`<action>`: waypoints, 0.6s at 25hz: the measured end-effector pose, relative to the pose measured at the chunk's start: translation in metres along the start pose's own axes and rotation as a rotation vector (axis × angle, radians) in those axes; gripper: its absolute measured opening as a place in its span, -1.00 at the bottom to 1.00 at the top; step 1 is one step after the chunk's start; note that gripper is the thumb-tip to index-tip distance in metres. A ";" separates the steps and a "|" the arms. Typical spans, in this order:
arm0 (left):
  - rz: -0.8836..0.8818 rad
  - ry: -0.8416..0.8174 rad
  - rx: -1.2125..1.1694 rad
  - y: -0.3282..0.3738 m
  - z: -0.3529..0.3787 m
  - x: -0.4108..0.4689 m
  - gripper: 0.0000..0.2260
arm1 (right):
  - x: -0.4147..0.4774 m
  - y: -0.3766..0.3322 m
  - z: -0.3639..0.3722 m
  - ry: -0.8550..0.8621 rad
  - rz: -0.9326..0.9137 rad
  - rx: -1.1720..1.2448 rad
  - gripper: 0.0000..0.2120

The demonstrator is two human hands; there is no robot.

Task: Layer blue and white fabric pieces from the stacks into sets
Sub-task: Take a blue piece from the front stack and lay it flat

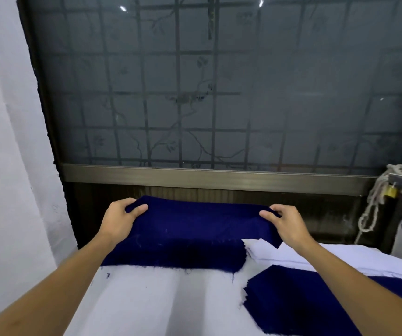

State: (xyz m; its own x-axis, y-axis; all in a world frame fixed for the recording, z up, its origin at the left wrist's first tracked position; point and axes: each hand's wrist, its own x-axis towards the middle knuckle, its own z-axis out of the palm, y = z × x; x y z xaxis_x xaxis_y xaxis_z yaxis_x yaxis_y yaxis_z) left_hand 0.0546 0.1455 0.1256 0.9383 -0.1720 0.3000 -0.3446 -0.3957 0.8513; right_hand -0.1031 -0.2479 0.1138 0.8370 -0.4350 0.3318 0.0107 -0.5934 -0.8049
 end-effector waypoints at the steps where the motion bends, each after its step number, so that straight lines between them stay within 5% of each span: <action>1: -0.004 0.001 -0.011 0.005 0.003 -0.009 -0.80 | -0.009 -0.001 -0.010 -0.001 0.009 0.000 -0.85; 6: 0.004 -0.054 0.102 0.014 0.024 -0.055 -0.63 | -0.059 0.013 -0.051 -0.023 0.073 -0.002 -0.87; 15: 0.009 -0.145 0.185 -0.005 0.060 -0.144 -0.91 | -0.145 0.065 -0.080 -0.164 0.150 -0.107 -0.80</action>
State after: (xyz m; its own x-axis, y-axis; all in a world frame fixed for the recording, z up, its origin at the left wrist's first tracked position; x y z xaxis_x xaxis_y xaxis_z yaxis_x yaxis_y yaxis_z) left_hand -0.0801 0.1175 0.0526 0.9261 -0.2985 0.2309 -0.3646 -0.5501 0.7513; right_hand -0.2676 -0.2773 0.0526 0.9027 -0.4129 0.1213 -0.1710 -0.6029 -0.7793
